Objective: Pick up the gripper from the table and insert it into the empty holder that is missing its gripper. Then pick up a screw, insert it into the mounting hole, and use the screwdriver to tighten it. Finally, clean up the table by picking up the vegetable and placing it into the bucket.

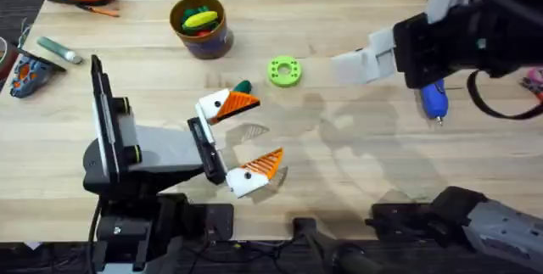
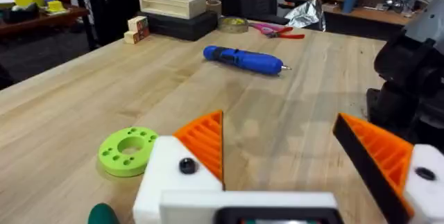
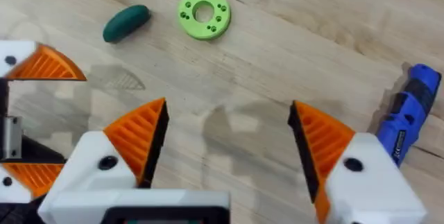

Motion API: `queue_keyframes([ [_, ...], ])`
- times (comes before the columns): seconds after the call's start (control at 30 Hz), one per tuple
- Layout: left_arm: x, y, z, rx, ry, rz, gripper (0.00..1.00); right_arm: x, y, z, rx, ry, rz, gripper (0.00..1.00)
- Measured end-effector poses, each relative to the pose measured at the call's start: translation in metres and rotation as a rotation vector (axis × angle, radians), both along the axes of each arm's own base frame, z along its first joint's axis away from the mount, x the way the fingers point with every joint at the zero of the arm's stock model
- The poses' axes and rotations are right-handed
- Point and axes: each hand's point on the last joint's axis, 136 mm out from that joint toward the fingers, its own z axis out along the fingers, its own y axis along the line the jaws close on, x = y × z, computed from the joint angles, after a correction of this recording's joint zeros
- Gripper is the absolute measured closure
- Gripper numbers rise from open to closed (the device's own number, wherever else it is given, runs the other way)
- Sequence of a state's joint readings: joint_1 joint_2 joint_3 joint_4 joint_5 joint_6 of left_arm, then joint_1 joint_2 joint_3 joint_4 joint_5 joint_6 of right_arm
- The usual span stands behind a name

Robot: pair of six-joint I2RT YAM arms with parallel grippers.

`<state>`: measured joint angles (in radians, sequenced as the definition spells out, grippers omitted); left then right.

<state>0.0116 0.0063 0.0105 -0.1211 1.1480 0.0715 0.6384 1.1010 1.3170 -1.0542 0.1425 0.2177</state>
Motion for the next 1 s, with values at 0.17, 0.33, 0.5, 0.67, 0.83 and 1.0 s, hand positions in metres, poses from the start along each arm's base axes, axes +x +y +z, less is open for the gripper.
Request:
queue_keyframes([
  [0.17,0.0,0.0,0.0,0.001,-0.001,0.0,0.209,0.0008,0.0006,-0.002,-0.005,0.006,0.0,0.007],
  [0.33,0.0001,0.0,0.0,0.002,-0.005,0.0,0.639,0.0009,0.0006,-0.002,-0.005,0.006,0.0,0.007],
  [0.5,0.0001,0.0,0.0,0.003,-0.006,0.0,0.988,0.0009,0.0006,-0.002,-0.004,0.006,0.0,0.007],
  [0.67,0.0001,0.0,0.0,0.003,-0.007,0.0,0.986,0.0009,0.0006,-0.002,-0.004,0.006,0.0,0.007],
  [0.83,0.0001,0.0,-0.0001,0.003,-0.006,0.0,0.987,0.0009,0.0006,-0.002,-0.004,0.006,0.0,0.007],
  [1.0,0.0001,0.0,0.0,0.003,-0.006,0.0,0.987,0.001,0.0003,-0.002,-0.005,0.006,-0.001,0.007],
])
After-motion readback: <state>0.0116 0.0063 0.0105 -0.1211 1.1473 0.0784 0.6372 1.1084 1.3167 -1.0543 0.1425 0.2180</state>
